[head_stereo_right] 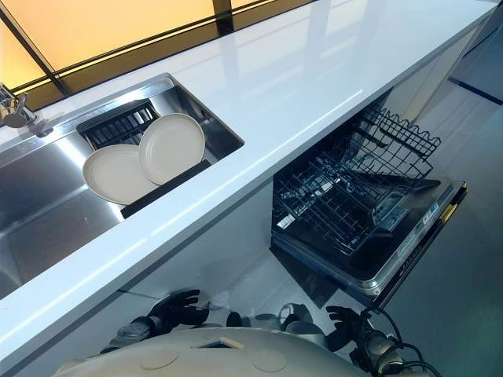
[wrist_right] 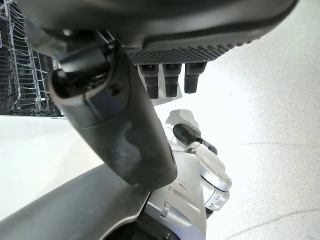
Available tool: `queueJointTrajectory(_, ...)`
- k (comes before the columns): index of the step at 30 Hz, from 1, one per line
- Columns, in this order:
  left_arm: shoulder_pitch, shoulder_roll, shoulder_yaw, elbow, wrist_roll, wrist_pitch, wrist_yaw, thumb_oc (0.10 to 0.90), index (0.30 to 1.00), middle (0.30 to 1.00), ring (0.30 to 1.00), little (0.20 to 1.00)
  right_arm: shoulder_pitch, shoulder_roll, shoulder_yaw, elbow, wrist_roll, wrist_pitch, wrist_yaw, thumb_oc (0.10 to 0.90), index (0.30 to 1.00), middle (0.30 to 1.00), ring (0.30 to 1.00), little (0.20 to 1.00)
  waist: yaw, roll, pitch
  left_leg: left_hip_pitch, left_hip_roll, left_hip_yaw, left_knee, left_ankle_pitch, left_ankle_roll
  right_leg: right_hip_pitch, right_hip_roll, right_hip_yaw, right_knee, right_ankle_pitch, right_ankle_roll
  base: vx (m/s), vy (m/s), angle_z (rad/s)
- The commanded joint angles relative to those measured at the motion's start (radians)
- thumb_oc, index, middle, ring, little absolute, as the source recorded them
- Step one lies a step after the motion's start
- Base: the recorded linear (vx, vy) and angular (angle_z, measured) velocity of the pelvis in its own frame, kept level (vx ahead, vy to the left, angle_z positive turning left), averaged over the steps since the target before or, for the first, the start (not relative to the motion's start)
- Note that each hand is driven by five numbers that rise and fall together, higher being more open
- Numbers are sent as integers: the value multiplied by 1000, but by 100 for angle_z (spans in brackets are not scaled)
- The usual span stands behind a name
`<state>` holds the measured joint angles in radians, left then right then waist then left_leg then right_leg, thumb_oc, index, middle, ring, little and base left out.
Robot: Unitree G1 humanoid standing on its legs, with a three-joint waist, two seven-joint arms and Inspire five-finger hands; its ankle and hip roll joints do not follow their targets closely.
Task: Pick up plates and place into dishwasher.
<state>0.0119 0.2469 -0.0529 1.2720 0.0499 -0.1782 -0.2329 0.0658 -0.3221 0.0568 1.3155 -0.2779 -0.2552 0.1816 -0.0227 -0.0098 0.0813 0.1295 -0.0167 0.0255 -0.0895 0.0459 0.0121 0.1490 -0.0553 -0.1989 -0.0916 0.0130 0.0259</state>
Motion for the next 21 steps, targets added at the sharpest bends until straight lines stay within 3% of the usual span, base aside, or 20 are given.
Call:
queueJointTrajectory(1,-38,-24,-8,55,20,-48,-41,800,900,900,900,900,-57,37,35,9,-9,-56,27,800,900,900,900,900,12,11,-8,-2,-19,102,20,-84,10,-50,48,-20,95,-87,4,0,0,0)
queueJointTrajectory(5,-38,-24,-8,54,12,-46,-65,800,900,900,900,900,-59,38,36,6,-10,-52,30,800,900,900,900,900,12,11,-8,-1,-19,105,20,-85,11,-50,48,-22,97,-89,3,0,0,0)
queueJointTrajectory(7,-37,-23,-15,52,6,-80,-77,800,900,900,900,900,-59,39,39,5,-9,-51,31,800,900,900,900,900,10,11,-8,-2,-18,108,20,-84,10,-50,47,-20,96,-88,4,0,0,0)
queueJointTrajectory(10,-41,-17,-54,7,57,-236,-98,800,900,900,900,900,-60,35,46,-5,-8,-46,36,800,900,900,900,900,8,12,-5,-2,-16,110,20,-85,8,-54,49,-17,99,-88,5,-4,-1,-1)
queueJointTrajectory(13,-50,-10,-126,-121,-46,-307,-185,800,900,900,900,900,-63,18,56,-35,-11,-32,52,800,900,900,900,900,7,19,6,-6,-12,114,20,-85,9,-64,50,-12,105,-86,9,-43,-1,-7)
queueJointTrajectory(18,-79,35,-182,-460,-279,-238,-416,800,900,900,900,900,-78,-11,51,-68,5,-14,70,800,900,900,900,900,20,28,25,-16,-11,107,17,-79,12,-76,48,-12,107,-77,12,-59,5,-6)
queueJointTrajectory(20,-84,53,-197,-618,-426,-168,-605,800,900,900,900,900,-85,-23,50,-75,5,-11,78,800,900,900,900,900,27,32,29,-21,-12,98,13,-75,14,-81,49,-11,107,-72,12,-48,7,0)
queueJointTrajectory(21,-90,61,-200,-774,-551,-57,-731,800,900,900,900,900,-90,-27,52,-78,6,-10,79,800,900,900,900,900,32,33,31,-22,-13,90,9,-72,16,-84,49,-11,106,-70,11,-37,-1,1)
